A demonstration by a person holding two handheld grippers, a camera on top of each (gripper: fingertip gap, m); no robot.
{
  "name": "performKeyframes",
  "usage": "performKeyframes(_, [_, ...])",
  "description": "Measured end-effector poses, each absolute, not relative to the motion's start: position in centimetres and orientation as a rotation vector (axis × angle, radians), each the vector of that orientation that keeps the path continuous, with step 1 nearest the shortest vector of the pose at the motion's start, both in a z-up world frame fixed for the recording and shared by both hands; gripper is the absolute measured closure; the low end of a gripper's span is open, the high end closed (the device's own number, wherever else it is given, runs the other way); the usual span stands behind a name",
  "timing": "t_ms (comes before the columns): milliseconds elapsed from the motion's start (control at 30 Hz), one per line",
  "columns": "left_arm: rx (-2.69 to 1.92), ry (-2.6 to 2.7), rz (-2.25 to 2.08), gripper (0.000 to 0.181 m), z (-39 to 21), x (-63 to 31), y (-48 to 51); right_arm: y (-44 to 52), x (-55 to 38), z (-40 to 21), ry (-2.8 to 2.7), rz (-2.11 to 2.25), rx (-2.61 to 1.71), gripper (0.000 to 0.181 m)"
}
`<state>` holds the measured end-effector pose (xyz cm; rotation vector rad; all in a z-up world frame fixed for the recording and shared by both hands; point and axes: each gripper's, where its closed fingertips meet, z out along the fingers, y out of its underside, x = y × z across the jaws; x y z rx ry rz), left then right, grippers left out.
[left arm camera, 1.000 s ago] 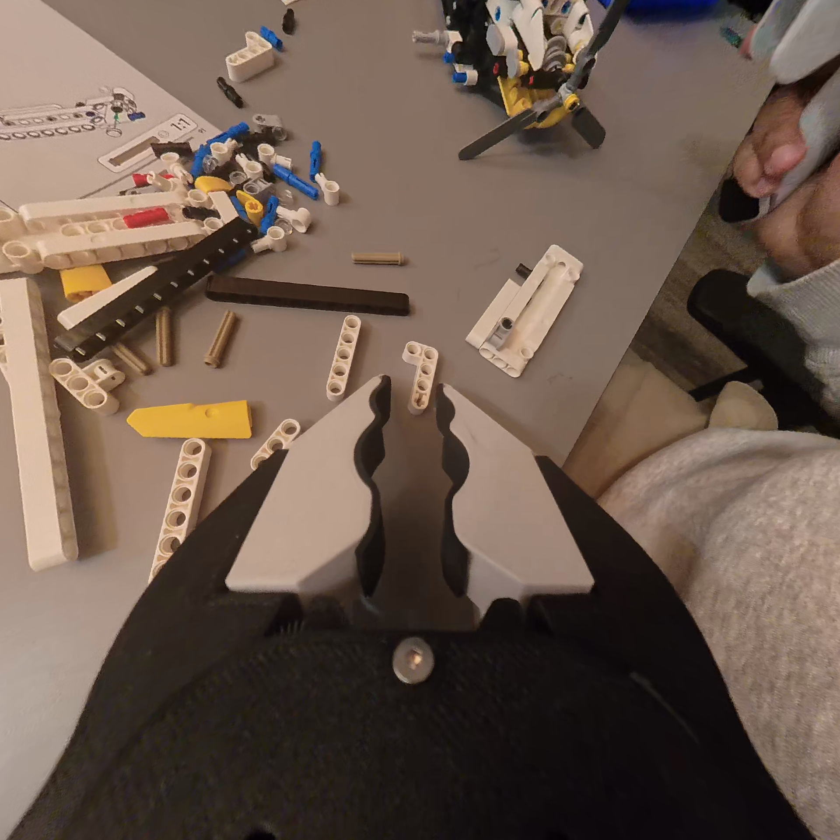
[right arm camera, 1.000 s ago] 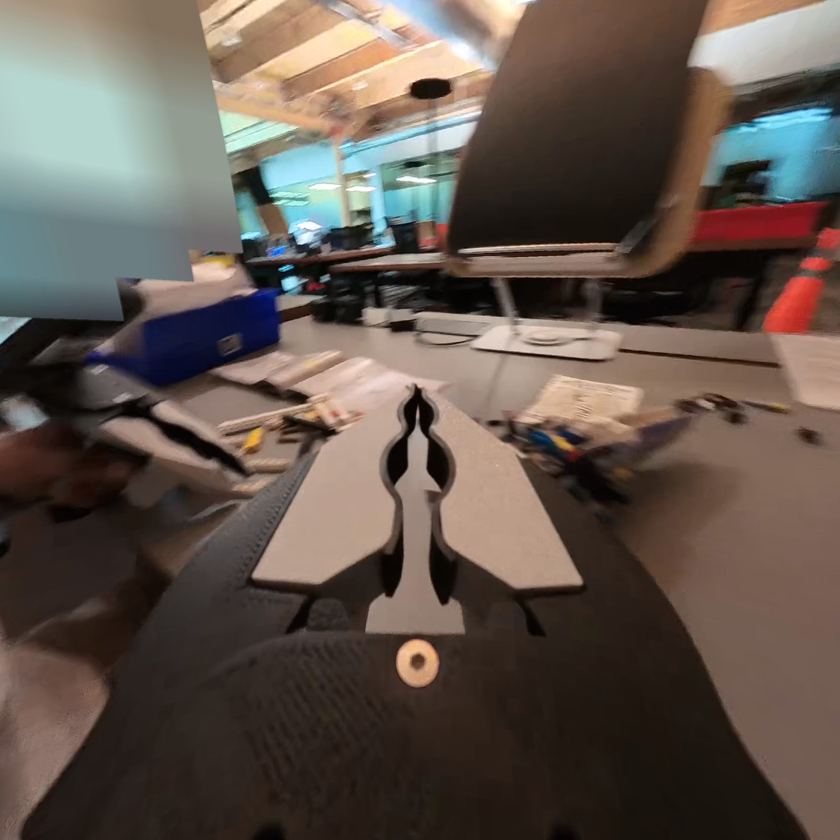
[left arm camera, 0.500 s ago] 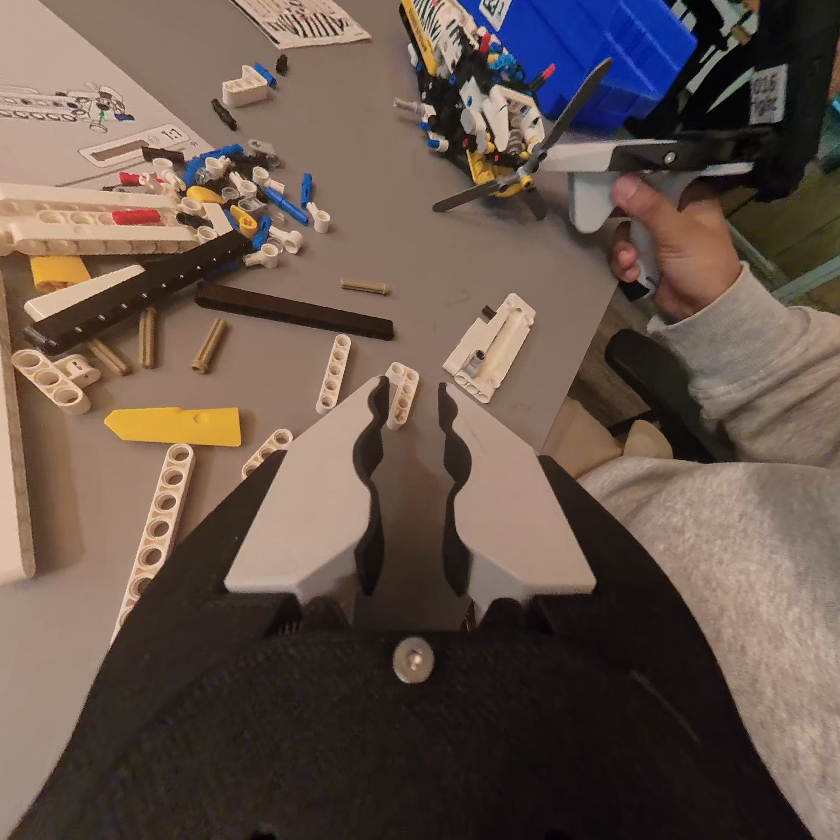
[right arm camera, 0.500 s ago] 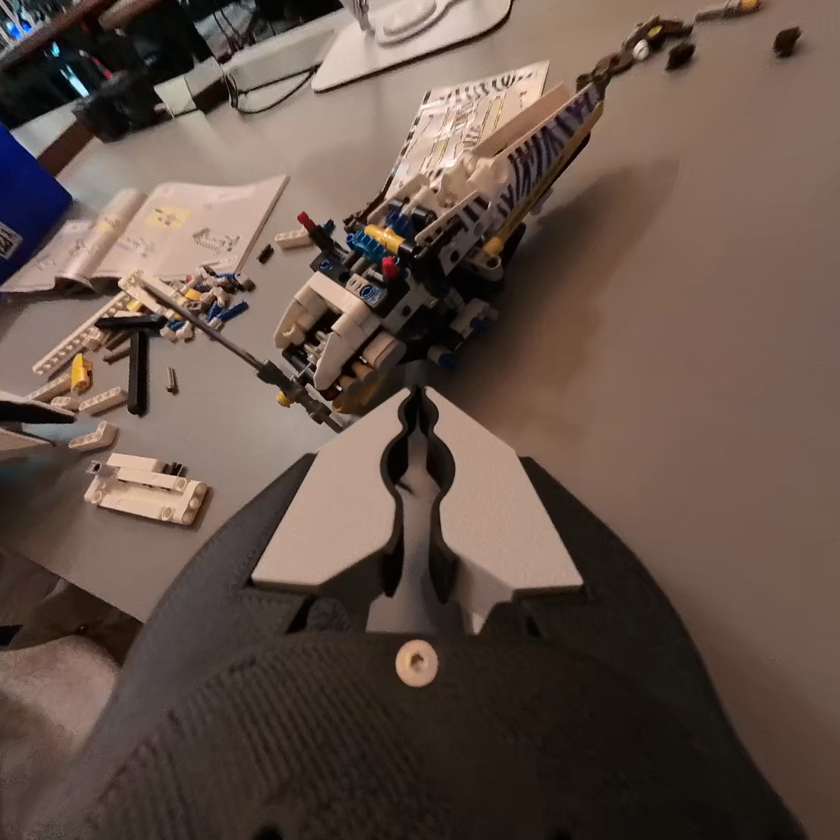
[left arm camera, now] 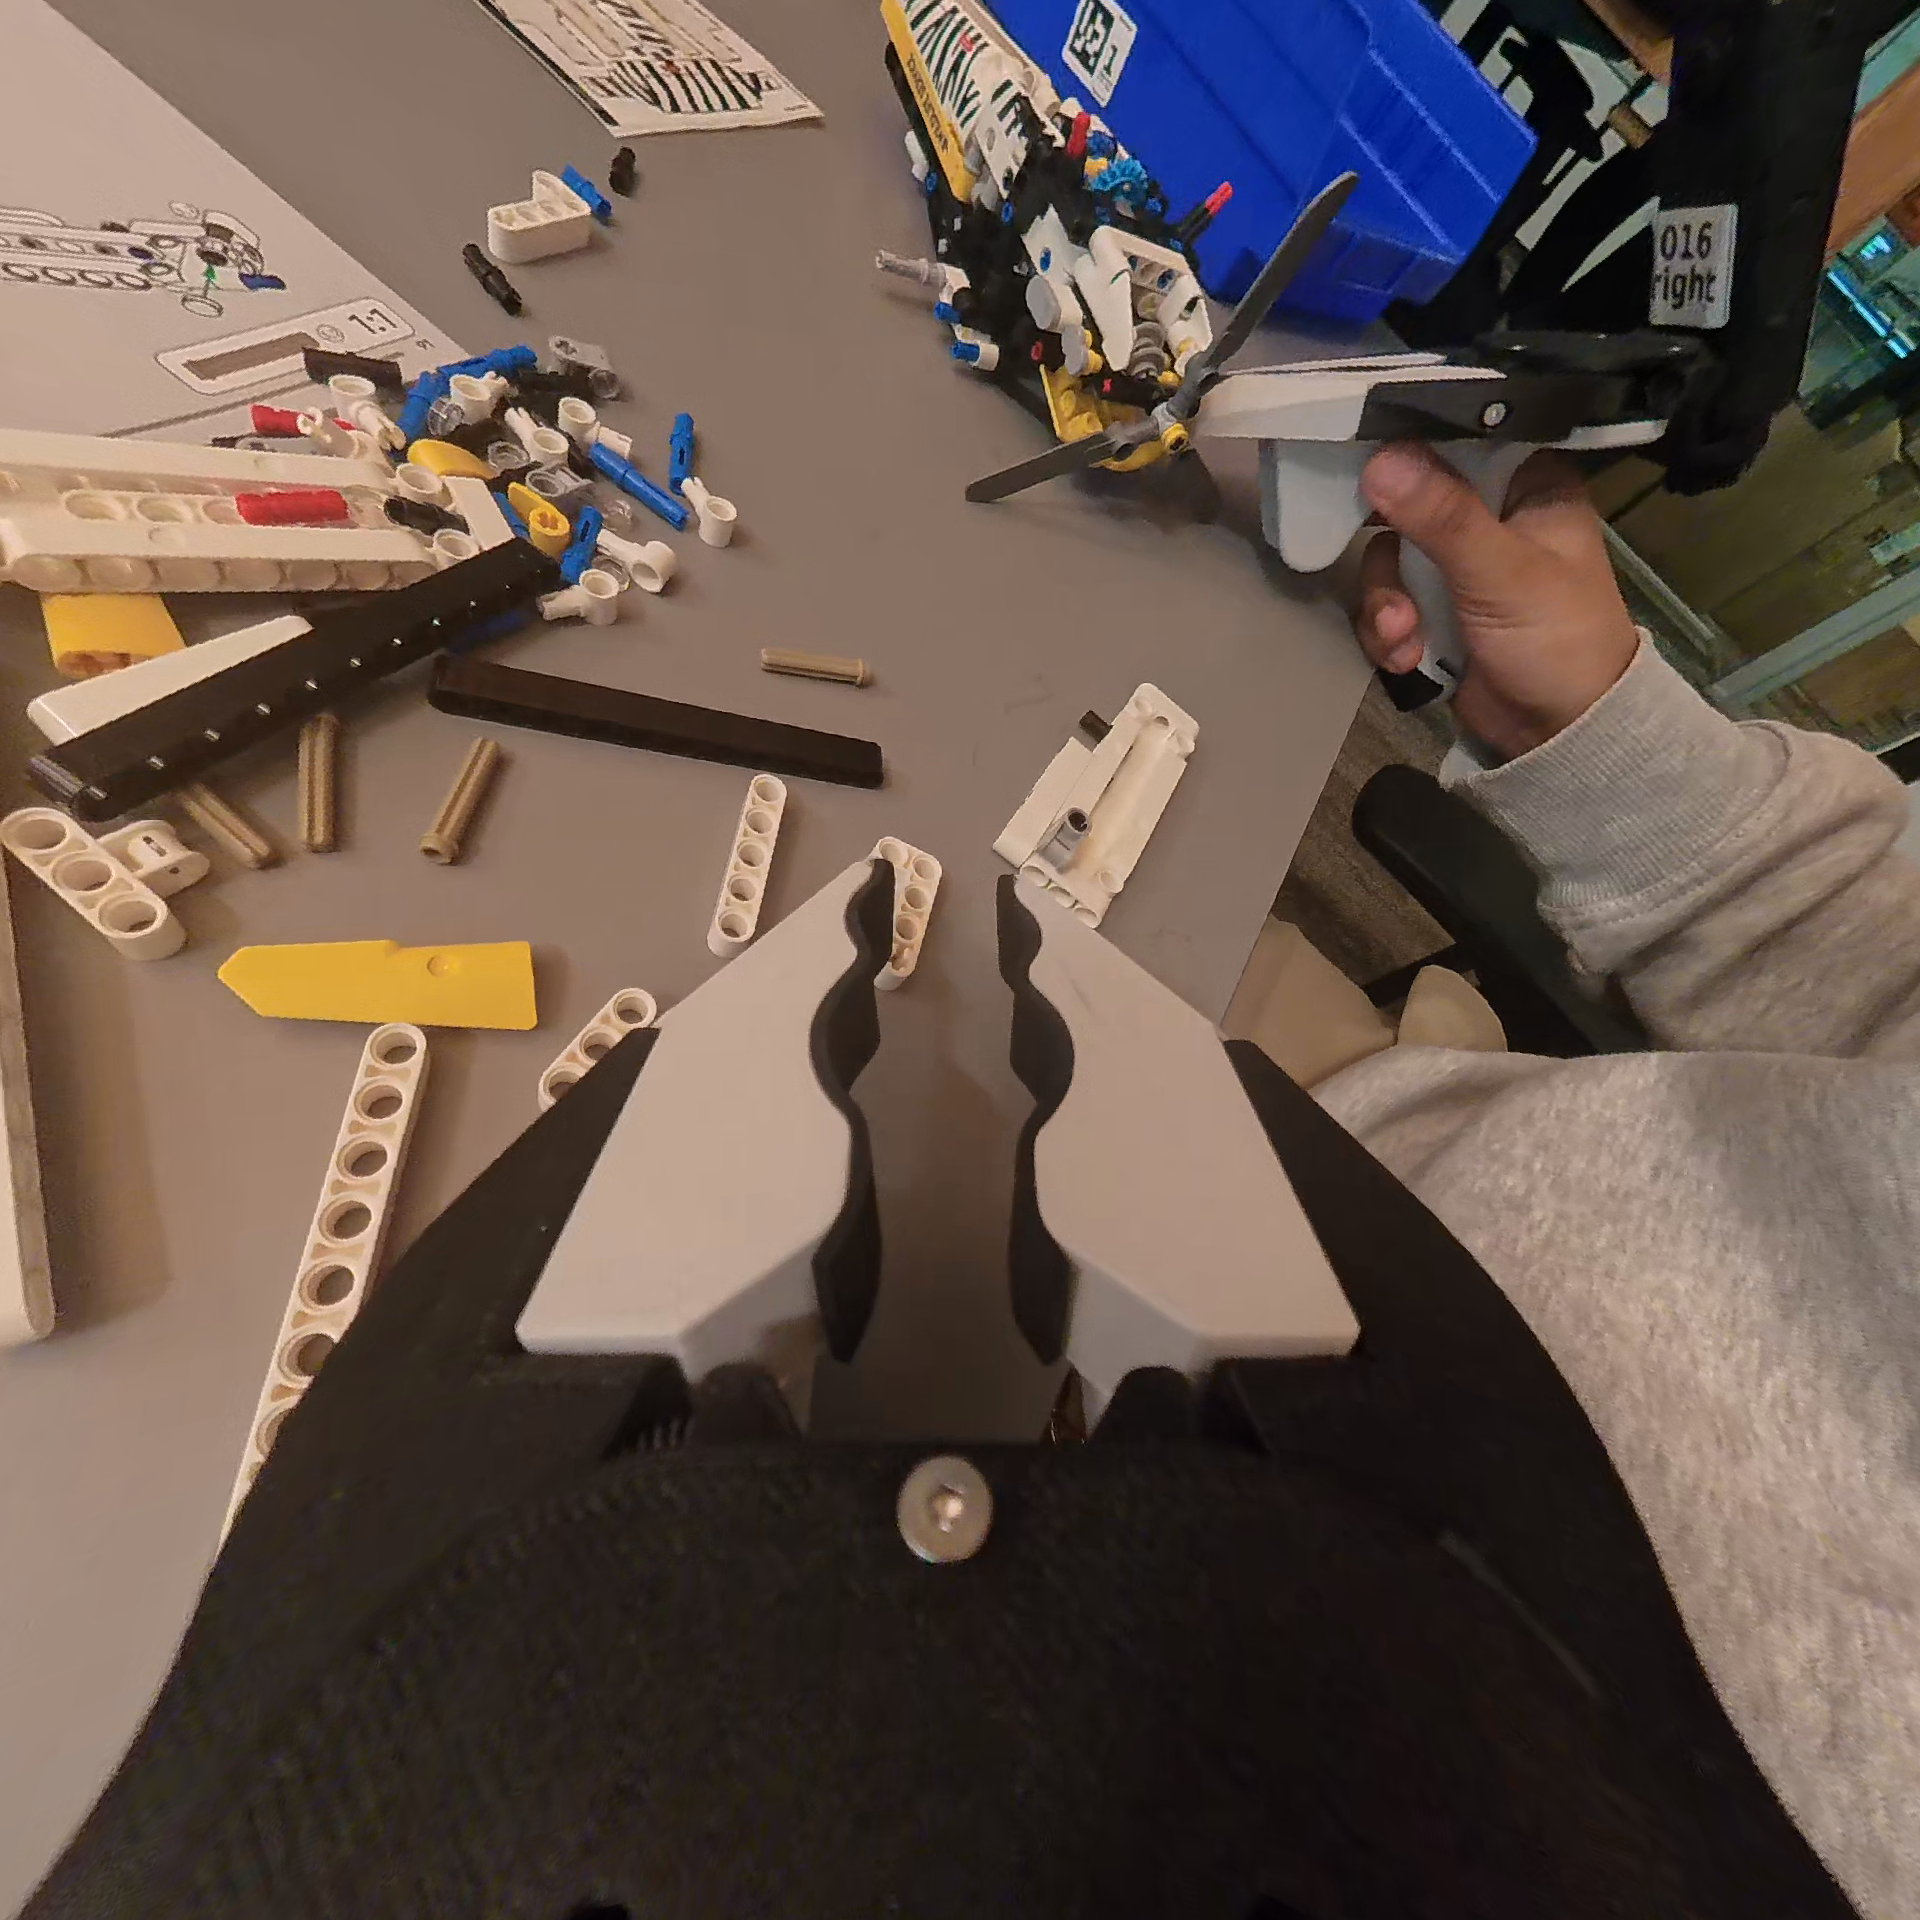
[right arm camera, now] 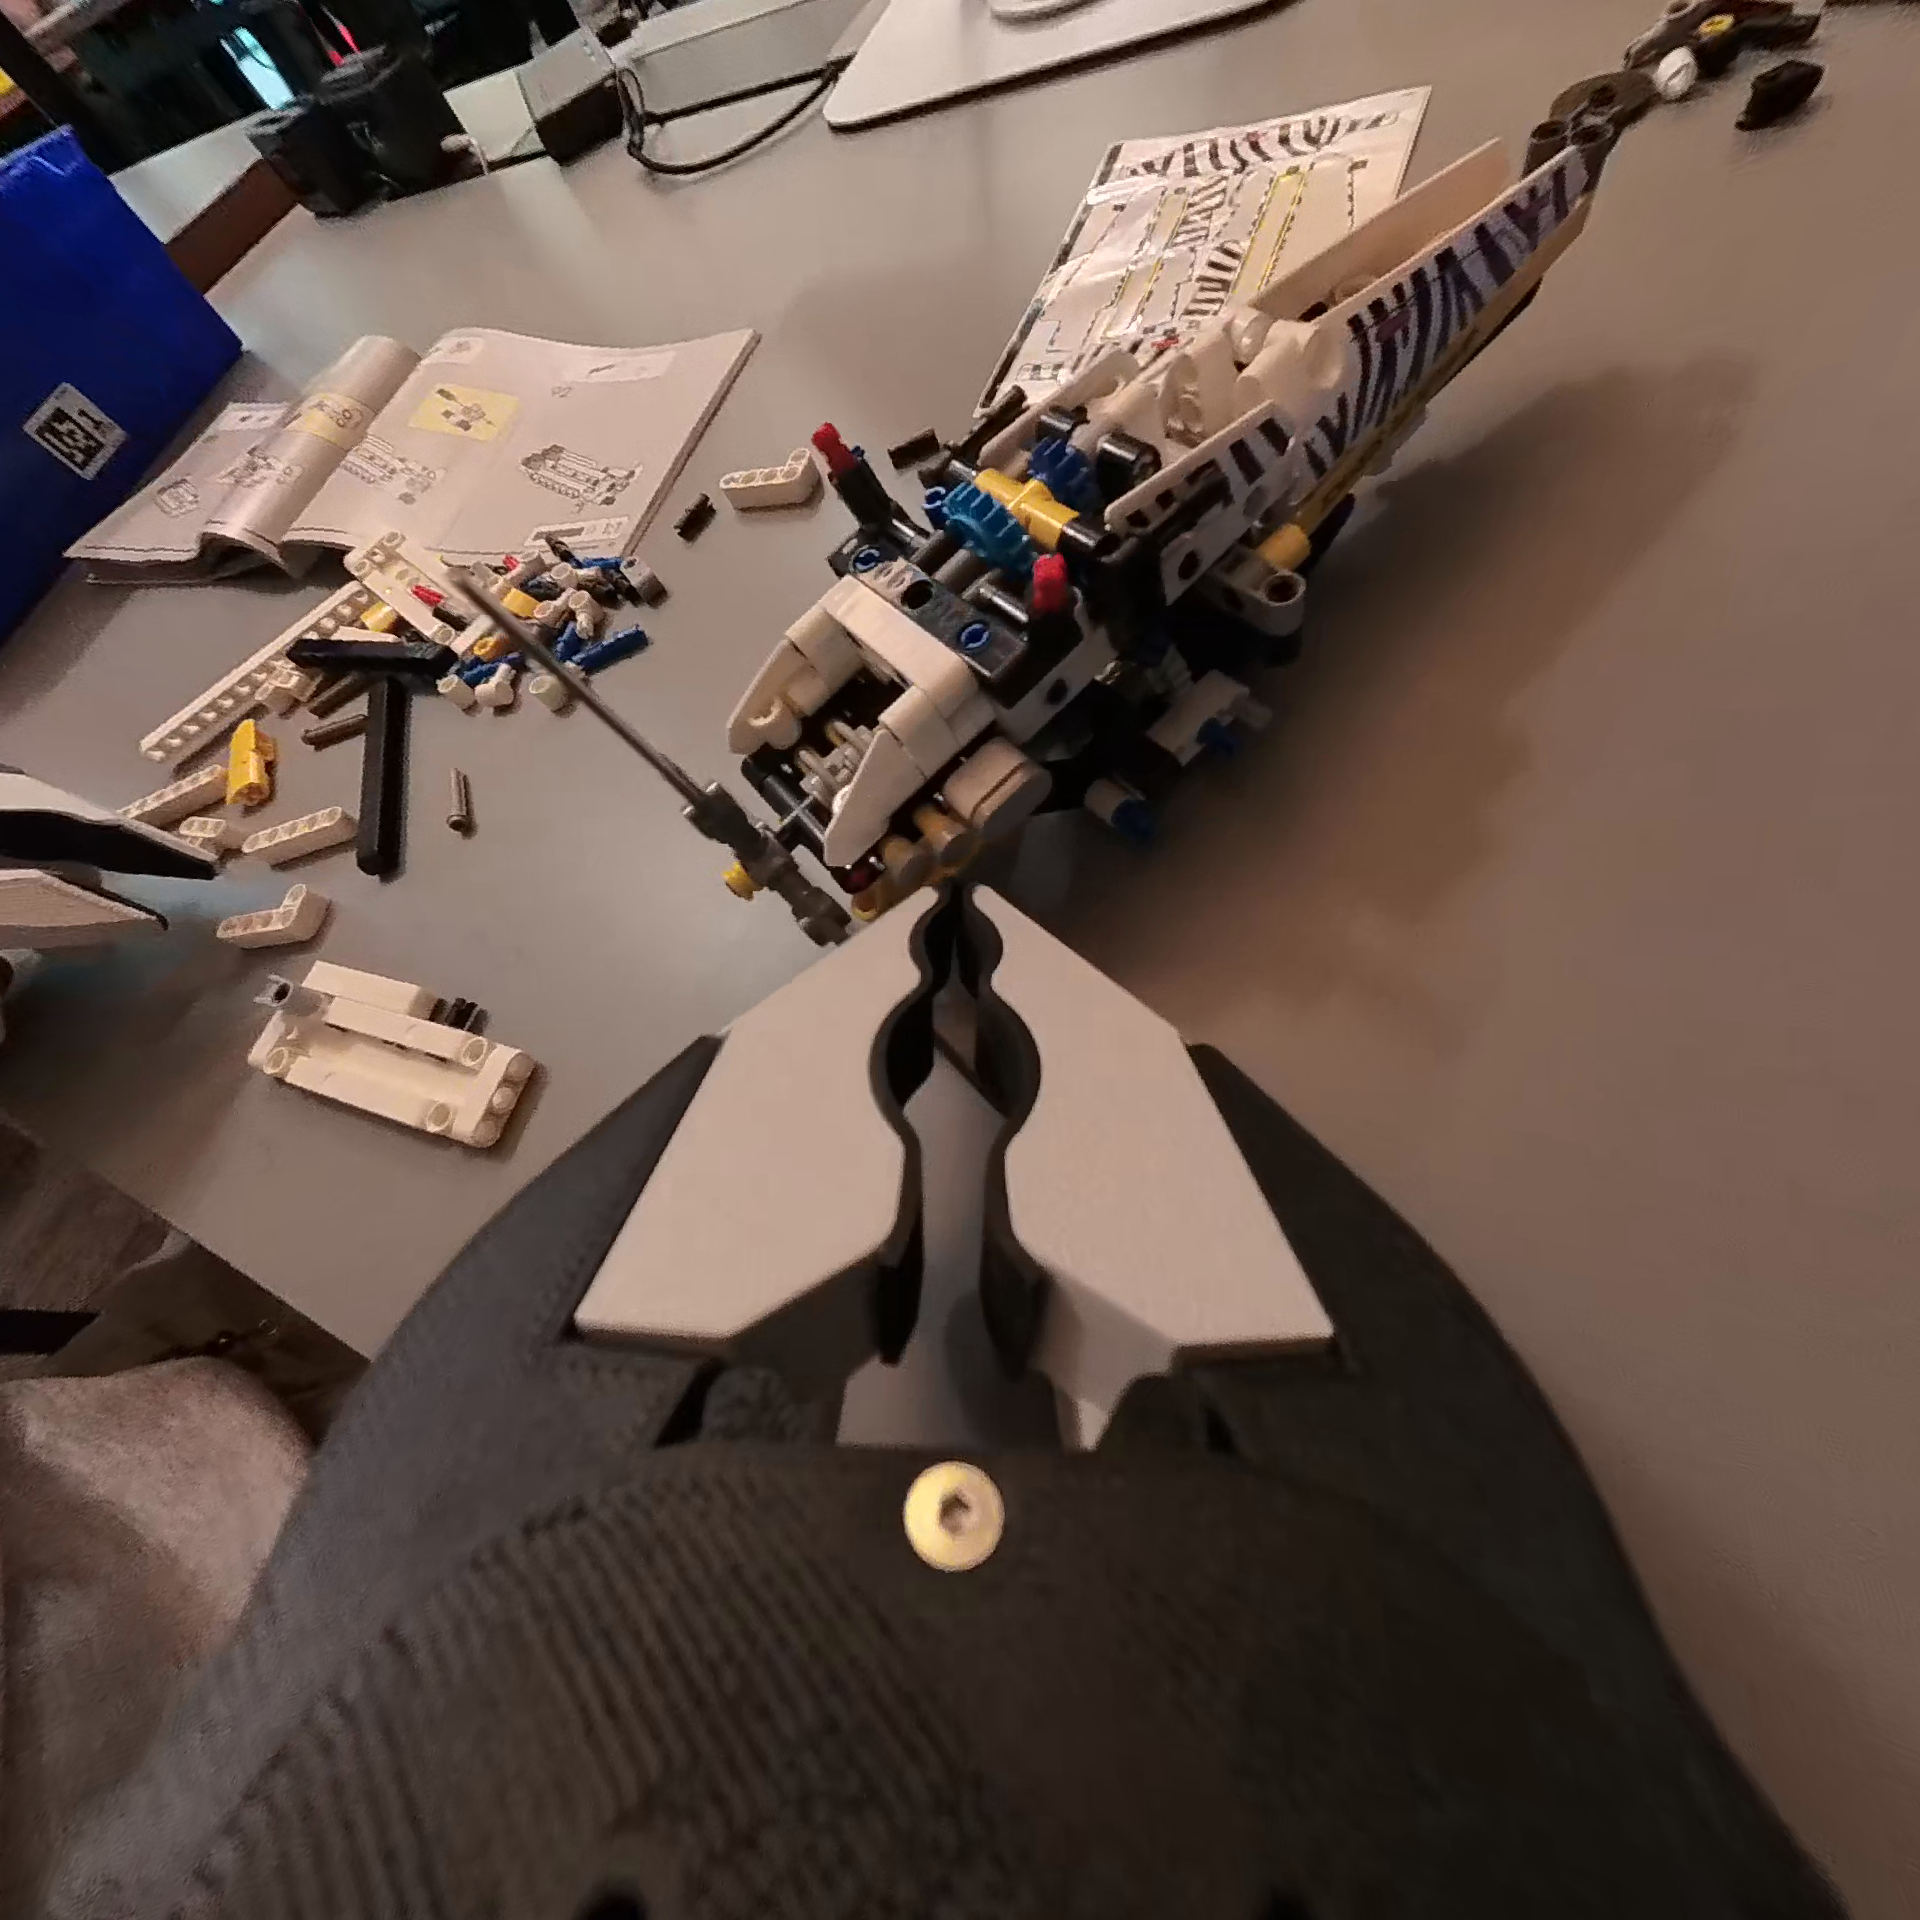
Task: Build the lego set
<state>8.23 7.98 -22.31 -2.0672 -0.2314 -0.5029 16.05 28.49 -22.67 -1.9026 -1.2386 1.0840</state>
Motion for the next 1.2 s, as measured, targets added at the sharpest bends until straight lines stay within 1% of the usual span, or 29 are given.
performKeyframes(367, [-2.063, -0.236, -0.514, 0.163, -22.3, 8.2, 8.0, 28.8, 16.4, -21.8, -1.167, 1.157, -1.877, 0.181])
performKeyframes(467, [-2.058, -0.247, -0.529, 0.163, -22.2, 8.2, 8.0, 30.2, 17.5, -18.7, -1.046, 1.059, -1.715, 0.181])
performKeyframes(600, [-2.053, -0.243, -0.527, 0.163, -22.2, 8.2, 7.9, 29.9, 17.2, -13.1, -1.110, 0.849, -1.469, 0.175])
performKeyframes(733, [-2.049, -0.234, -0.520, 0.163, -22.1, 8.3, 8.0, 27.6, 14.1, -9.2, -1.260, 0.856, -1.355, 0.167])
performKeyframes(833, [-2.041, -0.237, -0.519, 0.163, -22.0, 8.2, 7.9, 24.3, 10.9, -6.0, -1.377, 0.948, -1.162, 0.168])
performKeyframes(933, [-2.036, -0.236, -0.515, 0.163, -21.9, 8.2, 7.9, 22.9, 7.1, -5.3, -1.539, 0.863, -1.000, 0.168])
performKeyframes(967, [-2.036, -0.234, -0.515, 0.163, -21.9, 8.2, 7.9, 23.3, 5.8, -5.4, -1.576, 0.798, -0.964, 0.165])
performKeyframes(1033, [-2.036, -0.233, -0.516, 0.163, -21.9, 8.2, 7.9, 24.8, 3.0, -5.8, -1.589, 0.645, -0.884, 0.140])
performKeyframes(1067, [-2.036, -0.233, -0.519, 0.163, -21.9, 8.2, 7.9, 25.6, 1.7, -6.2, -1.595, 0.552, -0.827, 0.133])
performKeyframes(1100, [-2.036, -0.234, -0.522, 0.163, -21.9, 8.2, 7.9, 26.2, 0.6, -6.6, -1.612, 0.458, -0.758, 0.137])
performKeyframes(1133, [-2.036, -0.236, -0.525, 0.163, -21.9, 8.2, 7.9, 26.5, -0.4, -7.2, -1.632, 0.393, -0.695, 0.150])
performKeyframes(1167, [-2.035, -0.237, -0.528, 0.163, -21.9, 8.2, 7.9, 26.6, -1.4, -7.9, -1.670, 0.373, -0.659, 0.159])
performKeyframes(1200, [-2.035, -0.239, -0.532, 0.163, -21.8, 8.2, 7.9, 26.6, -2.2, -9.1, -1.738, 0.391, -0.667, 0.159])
